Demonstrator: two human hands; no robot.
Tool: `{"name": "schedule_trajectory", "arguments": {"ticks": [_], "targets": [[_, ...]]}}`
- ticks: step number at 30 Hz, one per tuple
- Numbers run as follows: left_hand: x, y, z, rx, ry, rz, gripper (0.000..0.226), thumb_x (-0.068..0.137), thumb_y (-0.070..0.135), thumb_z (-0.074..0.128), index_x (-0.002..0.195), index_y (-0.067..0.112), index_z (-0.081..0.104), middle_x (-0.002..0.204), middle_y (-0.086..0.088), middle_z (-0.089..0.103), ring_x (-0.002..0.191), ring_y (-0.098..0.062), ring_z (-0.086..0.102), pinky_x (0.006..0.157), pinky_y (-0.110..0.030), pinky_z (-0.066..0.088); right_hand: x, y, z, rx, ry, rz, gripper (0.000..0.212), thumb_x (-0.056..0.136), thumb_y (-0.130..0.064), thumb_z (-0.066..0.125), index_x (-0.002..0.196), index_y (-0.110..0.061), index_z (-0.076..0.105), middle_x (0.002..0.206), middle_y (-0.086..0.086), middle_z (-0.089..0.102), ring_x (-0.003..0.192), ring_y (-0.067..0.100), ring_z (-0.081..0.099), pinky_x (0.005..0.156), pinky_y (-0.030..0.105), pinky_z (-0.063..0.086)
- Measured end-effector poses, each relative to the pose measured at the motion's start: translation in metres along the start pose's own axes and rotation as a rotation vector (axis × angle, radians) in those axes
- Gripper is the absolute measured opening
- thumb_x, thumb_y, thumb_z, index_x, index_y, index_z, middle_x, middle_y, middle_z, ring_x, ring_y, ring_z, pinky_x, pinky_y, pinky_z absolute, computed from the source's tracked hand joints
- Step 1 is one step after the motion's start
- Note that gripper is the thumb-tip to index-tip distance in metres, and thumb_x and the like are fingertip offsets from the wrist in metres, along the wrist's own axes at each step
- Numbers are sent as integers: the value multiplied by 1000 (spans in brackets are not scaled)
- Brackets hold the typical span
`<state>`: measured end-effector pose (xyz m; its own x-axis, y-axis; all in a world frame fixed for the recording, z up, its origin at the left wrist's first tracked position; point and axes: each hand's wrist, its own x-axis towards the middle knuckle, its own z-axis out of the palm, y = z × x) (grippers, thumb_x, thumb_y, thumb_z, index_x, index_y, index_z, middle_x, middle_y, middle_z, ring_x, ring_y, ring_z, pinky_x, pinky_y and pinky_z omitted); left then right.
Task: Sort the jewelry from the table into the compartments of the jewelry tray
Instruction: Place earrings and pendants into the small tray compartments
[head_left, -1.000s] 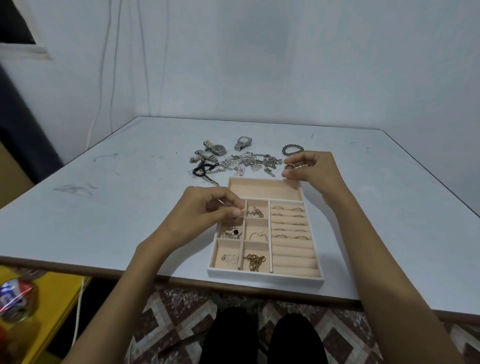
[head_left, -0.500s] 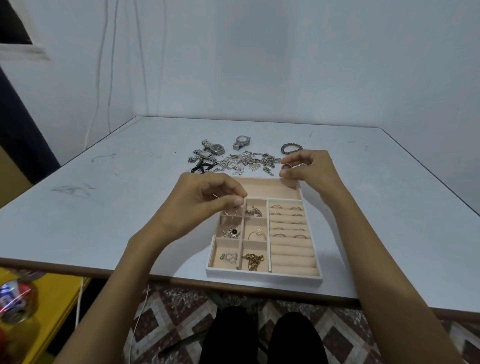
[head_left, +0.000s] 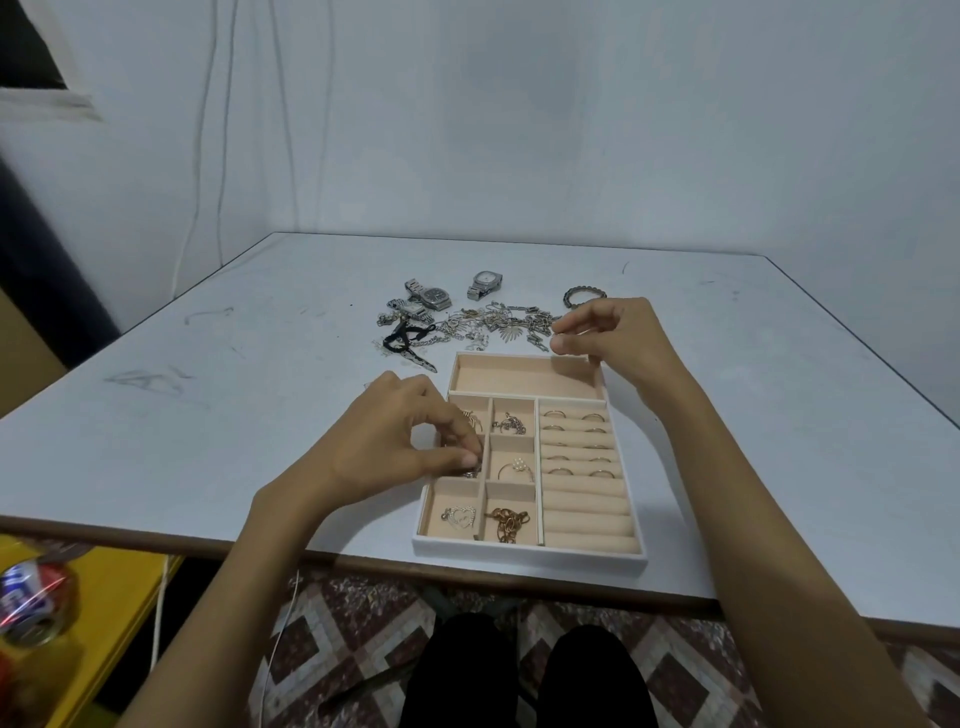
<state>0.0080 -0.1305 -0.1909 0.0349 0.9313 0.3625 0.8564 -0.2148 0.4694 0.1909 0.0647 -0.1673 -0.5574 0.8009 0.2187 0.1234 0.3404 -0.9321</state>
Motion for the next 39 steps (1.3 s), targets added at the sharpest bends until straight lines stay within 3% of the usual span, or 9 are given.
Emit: {"name": "schedule_trajectory", "arguments": {"ticks": [7,13,21,24,27,30,35,37,39], "targets": [[-2,-7,4,-260,144,-109,23,78,50,63,91,34,74,94,16,70,100,-10,58,82,-13,39,-5,-6,4,113,-109,44,20,74,4,77,92,7,70,68,8,69,47,13,58,54,22,55],[-7,-36,17,71,173,-249,39,90,45,43,122,29,58,130,11,57,119,-10,52,98,-36,44,-12,-15,13,47,-354,39,18,76,1,77,91,7,70,72,15,70,54,18,64,58,29,57],[-9,-37,26,294,-44,-376,66,90,50,13,148,24,31,157,8,23,145,-7,15,120,-36,8,-24,-29,30,-206,-735,-44,13,72,-6,81,83,-2,74,62,-3,69,56,5,58,57,10,42],[-9,-37,26,302,-42,-376,66,90,50,12,148,25,30,157,9,22,146,-6,14,120,-35,7,-26,-28,32,-213,-820,-45,15,70,-4,82,82,1,74,73,15,69,59,11,60,59,14,46],[-10,-38,27,298,-34,-376,66,90,50,13,148,26,30,157,9,22,146,-6,14,120,-35,7,-24,-26,33,-253,-802,-80,16,66,-8,86,79,-5,77,72,17,58,59,12,48,55,14,39],[-10,-37,27,288,-27,-382,66,90,50,13,148,26,31,157,9,22,146,-6,14,120,-34,7,-24,-24,34,-271,-819,-80,16,68,-9,85,81,-5,78,60,-1,56,53,4,43,54,16,36],[-10,-37,28,284,-21,-382,66,90,51,14,148,26,31,157,9,22,145,-5,14,120,-34,7,-22,-23,31,-224,-848,-73,16,74,-6,80,89,0,76,72,7,71,64,10,62,66,16,47],[-10,-38,28,277,-19,-379,66,90,51,14,148,26,32,157,9,23,145,-6,15,120,-34,7,-19,-24,25,-218,-767,-94,15,80,-14,76,92,-6,76,78,10,72,66,22,63,70,22,48],[-11,-38,27,280,-22,-378,66,90,51,14,148,26,31,157,9,22,145,-6,15,120,-34,7,-13,-23,16,-142,-580,-93,16,84,-19,71,96,-9,75,68,7,64,54,15,50,58,22,41]]}}
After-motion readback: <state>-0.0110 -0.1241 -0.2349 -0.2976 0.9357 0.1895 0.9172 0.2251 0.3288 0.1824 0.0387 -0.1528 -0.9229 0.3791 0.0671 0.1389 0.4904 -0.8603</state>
